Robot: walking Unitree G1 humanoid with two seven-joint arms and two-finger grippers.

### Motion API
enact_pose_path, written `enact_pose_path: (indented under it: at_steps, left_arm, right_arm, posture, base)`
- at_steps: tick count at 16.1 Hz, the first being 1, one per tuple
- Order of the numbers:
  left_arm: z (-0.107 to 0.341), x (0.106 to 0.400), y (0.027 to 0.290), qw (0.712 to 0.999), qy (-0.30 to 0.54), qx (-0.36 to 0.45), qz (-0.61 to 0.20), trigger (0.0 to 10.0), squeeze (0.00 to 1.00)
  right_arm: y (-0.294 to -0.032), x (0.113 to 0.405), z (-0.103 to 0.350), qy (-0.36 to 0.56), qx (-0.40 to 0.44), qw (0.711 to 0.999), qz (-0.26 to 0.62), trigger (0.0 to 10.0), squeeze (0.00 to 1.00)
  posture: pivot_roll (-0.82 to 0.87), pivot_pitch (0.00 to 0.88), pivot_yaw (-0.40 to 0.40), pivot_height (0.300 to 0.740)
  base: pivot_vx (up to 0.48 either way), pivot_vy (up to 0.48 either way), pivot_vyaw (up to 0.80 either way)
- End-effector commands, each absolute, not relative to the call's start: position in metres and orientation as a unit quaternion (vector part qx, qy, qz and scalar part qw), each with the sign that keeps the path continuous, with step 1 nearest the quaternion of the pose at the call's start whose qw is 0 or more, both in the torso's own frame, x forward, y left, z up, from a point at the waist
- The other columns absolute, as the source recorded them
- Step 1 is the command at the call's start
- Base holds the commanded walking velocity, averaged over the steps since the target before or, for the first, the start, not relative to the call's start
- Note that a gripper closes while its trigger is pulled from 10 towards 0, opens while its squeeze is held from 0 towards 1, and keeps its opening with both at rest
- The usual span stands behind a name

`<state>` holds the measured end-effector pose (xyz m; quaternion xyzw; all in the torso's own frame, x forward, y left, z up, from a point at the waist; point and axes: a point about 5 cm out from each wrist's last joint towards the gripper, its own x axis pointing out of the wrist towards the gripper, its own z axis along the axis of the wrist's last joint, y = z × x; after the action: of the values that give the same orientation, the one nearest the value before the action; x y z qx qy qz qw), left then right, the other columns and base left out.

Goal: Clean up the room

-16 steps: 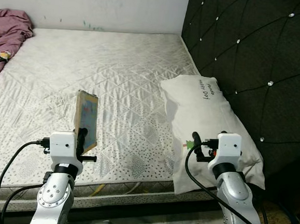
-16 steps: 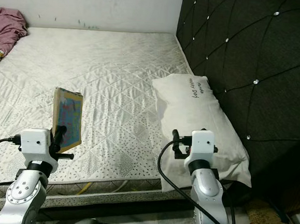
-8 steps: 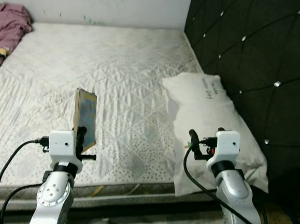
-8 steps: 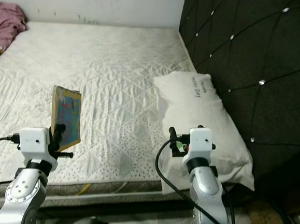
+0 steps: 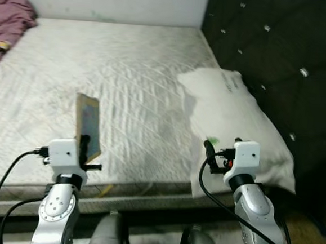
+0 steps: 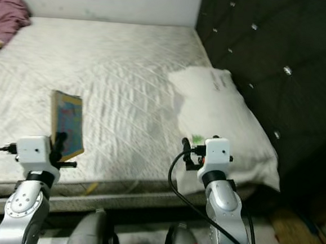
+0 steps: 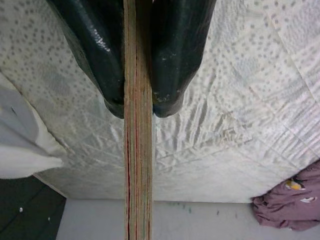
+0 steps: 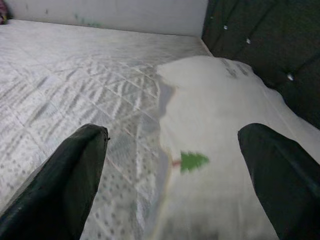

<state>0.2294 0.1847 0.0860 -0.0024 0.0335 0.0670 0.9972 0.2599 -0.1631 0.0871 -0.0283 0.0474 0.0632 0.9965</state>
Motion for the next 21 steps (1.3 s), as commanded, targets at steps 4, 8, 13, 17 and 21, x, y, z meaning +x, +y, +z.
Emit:
enact_pose_path:
  at_steps: [4, 8, 13, 17, 21]
  left_arm:
    - [0.096, 0.234, 0.184, 0.998, 0.011, -0.006, 0.069, 10.0, 0.00]
    - [0.095, 0.234, 0.185, 0.997, 0.014, -0.017, 0.075, 10.0, 0.00]
    - [0.104, 0.243, 0.194, 0.996, 0.001, -0.031, 0.085, 10.0, 0.00]
    - [0.107, 0.238, 0.194, 0.996, 0.002, -0.033, 0.085, 10.0, 0.00]
    - [0.105, 0.226, 0.190, 0.996, 0.020, -0.036, 0.075, 10.0, 0.00]
  right_arm:
    - [-0.163, 0.264, 0.092, 0.044, -0.032, 0.996, 0.071, 10.0, 0.00]
    - [-0.162, 0.268, 0.094, 0.041, -0.036, 0.995, 0.081, 10.0, 0.00]
    - [-0.159, 0.275, 0.102, 0.031, -0.045, 0.994, 0.094, 10.0, 0.00]
    - [-0.156, 0.268, 0.103, 0.034, -0.043, 0.994, 0.100, 10.0, 0.00]
    - [-0.157, 0.254, 0.098, 0.054, -0.035, 0.993, 0.099, 10.0, 0.00]
  posture:
    - [0.00, 0.033, -0.010, 0.626]
    - [0.00, 0.039, -0.024, 0.626]
    - [0.00, 0.081, -0.030, 0.626]
    - [0.00, 0.123, -0.028, 0.626]
    - [0.00, 0.171, -0.025, 0.626]
  base:
    - [0.000, 0.000, 0.00]
    - [0.000, 0.000, 0.00]
    - [0.336, 0.000, 0.00]
    - [0.399, 0.000, 0.00]
    - [0.373, 0.000, 0.00]
